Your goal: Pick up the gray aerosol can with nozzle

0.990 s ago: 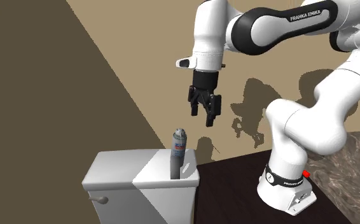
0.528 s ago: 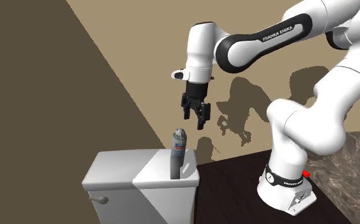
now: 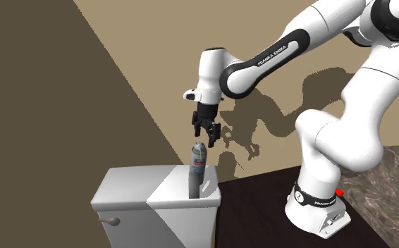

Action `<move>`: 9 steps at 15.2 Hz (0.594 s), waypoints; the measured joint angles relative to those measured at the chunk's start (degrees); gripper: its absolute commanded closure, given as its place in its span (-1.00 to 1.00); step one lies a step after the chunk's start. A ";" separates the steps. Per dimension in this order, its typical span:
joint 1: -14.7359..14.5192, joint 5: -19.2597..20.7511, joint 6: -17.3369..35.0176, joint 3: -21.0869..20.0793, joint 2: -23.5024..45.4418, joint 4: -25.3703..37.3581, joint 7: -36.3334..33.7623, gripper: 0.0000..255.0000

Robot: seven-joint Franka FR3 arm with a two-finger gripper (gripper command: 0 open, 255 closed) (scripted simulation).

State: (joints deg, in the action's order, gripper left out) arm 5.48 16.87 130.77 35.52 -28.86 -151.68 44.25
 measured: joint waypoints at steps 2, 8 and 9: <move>-1.50 -0.86 3.61 3.23 4.51 1.59 3.58 -1.00; -3.22 -2.47 9.58 7.02 9.82 1.35 7.51 -1.00; -3.55 -2.87 10.59 7.51 10.65 1.12 7.94 -1.00</move>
State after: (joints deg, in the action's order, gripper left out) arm 1.93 14.00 141.36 43.03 -18.22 -150.56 52.18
